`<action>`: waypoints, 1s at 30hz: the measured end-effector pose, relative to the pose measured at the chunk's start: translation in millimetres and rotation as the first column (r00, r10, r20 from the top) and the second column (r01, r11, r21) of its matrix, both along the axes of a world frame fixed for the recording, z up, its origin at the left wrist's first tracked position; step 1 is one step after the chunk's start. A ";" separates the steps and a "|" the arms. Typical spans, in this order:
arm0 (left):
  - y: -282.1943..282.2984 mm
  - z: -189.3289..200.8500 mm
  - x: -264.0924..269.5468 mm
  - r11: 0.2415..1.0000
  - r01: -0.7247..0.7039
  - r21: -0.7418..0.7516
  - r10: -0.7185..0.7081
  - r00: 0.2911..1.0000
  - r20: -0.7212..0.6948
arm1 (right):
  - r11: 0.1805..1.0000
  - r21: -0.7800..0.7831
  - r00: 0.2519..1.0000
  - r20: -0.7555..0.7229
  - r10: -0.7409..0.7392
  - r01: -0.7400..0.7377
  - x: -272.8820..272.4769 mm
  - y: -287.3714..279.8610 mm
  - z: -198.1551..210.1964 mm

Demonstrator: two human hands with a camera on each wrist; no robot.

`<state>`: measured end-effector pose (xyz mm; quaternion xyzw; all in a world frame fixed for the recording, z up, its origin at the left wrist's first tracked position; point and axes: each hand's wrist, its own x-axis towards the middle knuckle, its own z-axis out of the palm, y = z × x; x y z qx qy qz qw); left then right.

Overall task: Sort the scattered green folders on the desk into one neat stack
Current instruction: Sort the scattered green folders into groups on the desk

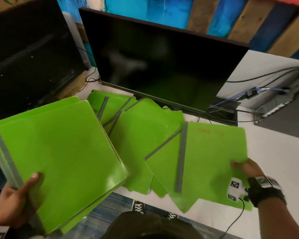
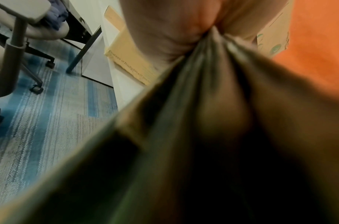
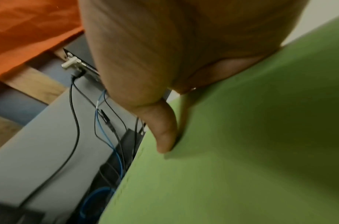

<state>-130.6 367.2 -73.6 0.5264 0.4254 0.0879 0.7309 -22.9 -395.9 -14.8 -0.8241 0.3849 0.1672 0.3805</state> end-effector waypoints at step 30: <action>-173.4 64.6 111.6 0.925 0.369 0.090 -0.372 0.928 0.021 | 0.792 0.559 0.860 0.253 -0.444 0.245 -41.3 57.5 35.1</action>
